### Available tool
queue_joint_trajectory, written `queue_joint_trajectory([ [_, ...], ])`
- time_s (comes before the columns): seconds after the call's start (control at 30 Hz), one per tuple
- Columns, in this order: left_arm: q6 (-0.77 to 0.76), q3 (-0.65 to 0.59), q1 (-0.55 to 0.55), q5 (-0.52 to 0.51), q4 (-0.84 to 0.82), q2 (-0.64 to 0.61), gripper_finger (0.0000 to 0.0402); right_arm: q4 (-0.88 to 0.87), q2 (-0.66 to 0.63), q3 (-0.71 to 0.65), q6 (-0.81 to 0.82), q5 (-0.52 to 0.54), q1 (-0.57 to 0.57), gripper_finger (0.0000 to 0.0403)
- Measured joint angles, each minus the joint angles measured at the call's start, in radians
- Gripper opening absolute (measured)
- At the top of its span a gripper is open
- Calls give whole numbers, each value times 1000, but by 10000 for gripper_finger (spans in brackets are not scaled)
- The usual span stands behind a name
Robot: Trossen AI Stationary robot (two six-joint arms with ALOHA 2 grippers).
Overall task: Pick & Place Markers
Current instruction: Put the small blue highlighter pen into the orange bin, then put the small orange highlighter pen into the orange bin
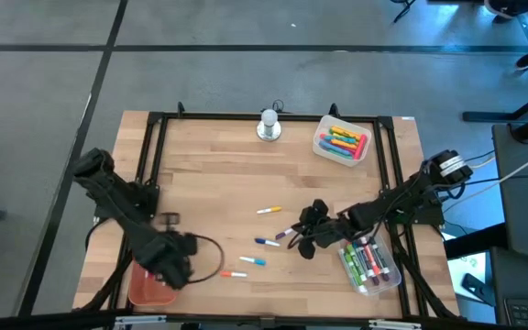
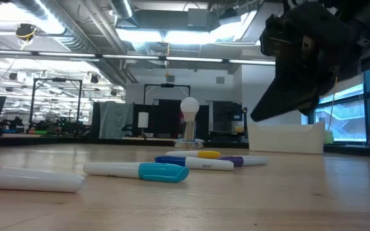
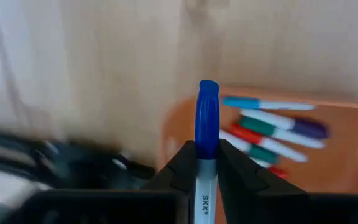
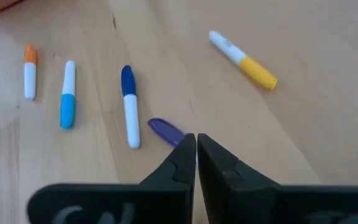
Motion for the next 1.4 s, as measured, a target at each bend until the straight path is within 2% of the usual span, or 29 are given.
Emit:
queue_joint_trajectory([
  [0.07,-162,-8,-50,8,12,-21,44,-6,15,0,16,-10,3,18],
  [0.17,-336,-45,-140,-45,30,-40,55,-7,41,0,23,-42,3,18],
  [0.33,-487,-152,-249,-73,159,-37,68,-1,73,0,43,-67,3,18],
  [0.47,-621,-223,-252,-31,166,-37,82,24,72,0,42,-11,-9,18],
  [0.53,-633,-250,-237,5,156,-37,93,52,65,0,22,7,-16,18],
  [0.63,-606,-261,-216,-5,147,-37,115,114,64,0,-30,7,-24,18],
  [0.73,-545,-253,-178,-87,141,-37,133,167,64,1,-73,8,-27,18],
  [0.9,-578,-189,-73,-377,189,-39,150,190,58,1,-174,7,-27,18],
  [0.97,-505,-177,-30,-439,291,-40,152,187,58,1,-209,7,-27,18],
  [1.07,-247,-177,30,-399,514,-5,151,186,58,1,-223,7,-27,18],
  [1.23,184,-177,84,-294,884,138,150,182,58,1,-244,-3,-27,18],
  [1.3,267,-177,99,-265,979,192,150,175,58,1,-246,-4,-27,18],
  [1.4,284,-177,126,-272,1050,242,150,172,58,1,-246,-4,-27,18],
])
